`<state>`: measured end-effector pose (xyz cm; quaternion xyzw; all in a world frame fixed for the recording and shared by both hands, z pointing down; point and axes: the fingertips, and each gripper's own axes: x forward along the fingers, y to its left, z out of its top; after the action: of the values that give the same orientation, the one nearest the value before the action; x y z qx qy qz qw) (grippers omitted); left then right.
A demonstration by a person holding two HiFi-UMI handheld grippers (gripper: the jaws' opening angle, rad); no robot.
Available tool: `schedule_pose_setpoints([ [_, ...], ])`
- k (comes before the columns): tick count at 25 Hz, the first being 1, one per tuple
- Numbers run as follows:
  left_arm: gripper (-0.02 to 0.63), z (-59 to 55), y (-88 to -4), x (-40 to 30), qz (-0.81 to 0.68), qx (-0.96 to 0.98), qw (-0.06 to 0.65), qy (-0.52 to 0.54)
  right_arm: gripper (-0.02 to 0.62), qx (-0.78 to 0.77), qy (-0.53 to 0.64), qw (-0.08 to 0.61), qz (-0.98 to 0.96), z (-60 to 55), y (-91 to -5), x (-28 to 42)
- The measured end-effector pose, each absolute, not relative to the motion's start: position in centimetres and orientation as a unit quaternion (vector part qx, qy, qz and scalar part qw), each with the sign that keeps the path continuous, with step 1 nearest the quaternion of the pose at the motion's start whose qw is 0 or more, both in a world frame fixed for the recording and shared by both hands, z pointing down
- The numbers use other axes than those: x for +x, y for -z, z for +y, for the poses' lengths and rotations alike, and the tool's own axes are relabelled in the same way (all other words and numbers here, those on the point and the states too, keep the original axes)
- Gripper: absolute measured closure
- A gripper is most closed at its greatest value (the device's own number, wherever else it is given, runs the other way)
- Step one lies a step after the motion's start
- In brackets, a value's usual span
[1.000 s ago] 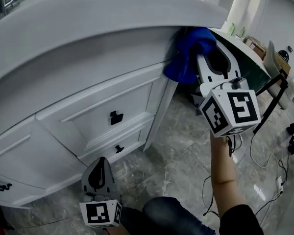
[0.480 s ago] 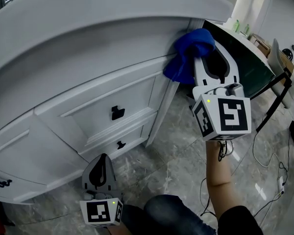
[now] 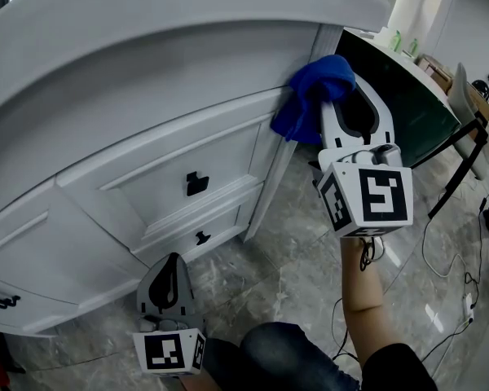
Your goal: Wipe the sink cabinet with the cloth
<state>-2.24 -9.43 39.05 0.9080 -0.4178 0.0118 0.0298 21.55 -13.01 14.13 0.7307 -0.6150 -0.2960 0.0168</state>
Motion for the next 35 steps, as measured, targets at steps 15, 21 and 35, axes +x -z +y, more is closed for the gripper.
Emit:
schedule_pose_setpoints([
  [15, 0.606, -9.3, -39.0, -2.0, -0.414, 0.91, 0.03, -0.01, 0.482, 0.731, 0.276, 0.027, -0.624, -13.2, -17.2, 21.7],
  [21, 0.606, -9.3, -38.9, -1.9, -0.413, 0.91, 0.028, -0.01, 0.482, 0.728, 0.273, 0.031, -0.628, -13.2, -18.2, 21.7],
  [35, 0.606, -8.8, -38.5, -1.4, -0.407, 0.913, 0.027, -0.009, 0.482, 0.726, 0.256, 0.032, -0.637, -13.3, -20.8, 21.8],
])
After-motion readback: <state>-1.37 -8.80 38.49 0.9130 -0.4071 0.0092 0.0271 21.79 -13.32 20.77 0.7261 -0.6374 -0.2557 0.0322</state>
